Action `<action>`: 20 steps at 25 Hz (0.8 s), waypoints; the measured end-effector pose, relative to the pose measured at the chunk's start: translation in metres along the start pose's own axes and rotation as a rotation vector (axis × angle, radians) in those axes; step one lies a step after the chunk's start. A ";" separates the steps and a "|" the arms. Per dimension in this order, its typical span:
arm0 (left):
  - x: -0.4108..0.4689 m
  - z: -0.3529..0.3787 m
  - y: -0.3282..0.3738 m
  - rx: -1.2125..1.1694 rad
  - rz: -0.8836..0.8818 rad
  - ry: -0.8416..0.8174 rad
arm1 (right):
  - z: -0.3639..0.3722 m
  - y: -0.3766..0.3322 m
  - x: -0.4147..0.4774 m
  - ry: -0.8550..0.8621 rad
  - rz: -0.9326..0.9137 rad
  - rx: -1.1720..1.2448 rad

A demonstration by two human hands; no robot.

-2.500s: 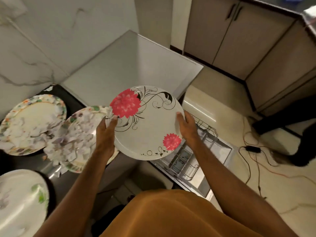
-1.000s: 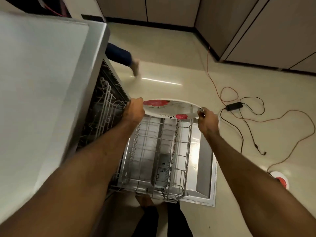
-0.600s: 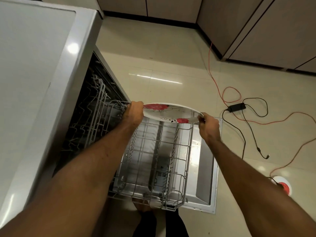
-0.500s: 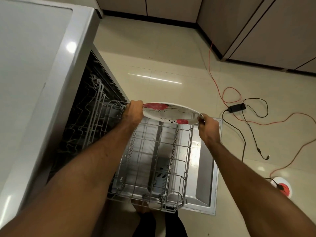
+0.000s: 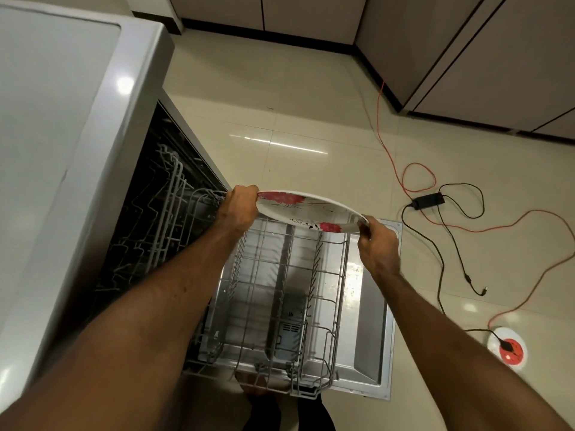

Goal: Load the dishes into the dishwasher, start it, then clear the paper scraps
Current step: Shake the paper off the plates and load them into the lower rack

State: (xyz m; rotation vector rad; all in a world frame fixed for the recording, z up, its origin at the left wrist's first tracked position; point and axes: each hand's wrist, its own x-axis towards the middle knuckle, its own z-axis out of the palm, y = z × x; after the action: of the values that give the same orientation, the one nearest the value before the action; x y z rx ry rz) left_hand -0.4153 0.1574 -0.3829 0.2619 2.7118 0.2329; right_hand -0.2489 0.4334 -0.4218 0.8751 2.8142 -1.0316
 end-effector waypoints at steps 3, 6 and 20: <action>0.006 0.009 -0.001 0.017 0.000 -0.023 | 0.008 0.005 0.002 -0.012 0.037 0.006; 0.010 0.021 -0.003 0.026 -0.002 -0.056 | 0.016 0.011 0.004 -0.025 0.077 0.012; 0.033 0.063 -0.012 -0.083 -0.139 -0.183 | 0.046 0.015 0.024 -0.161 0.228 -0.082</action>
State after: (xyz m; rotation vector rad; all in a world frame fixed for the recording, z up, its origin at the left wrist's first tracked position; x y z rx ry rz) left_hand -0.4212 0.1603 -0.4548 0.0660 2.5192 0.2671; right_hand -0.2695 0.4270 -0.4712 1.0240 2.5342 -0.9040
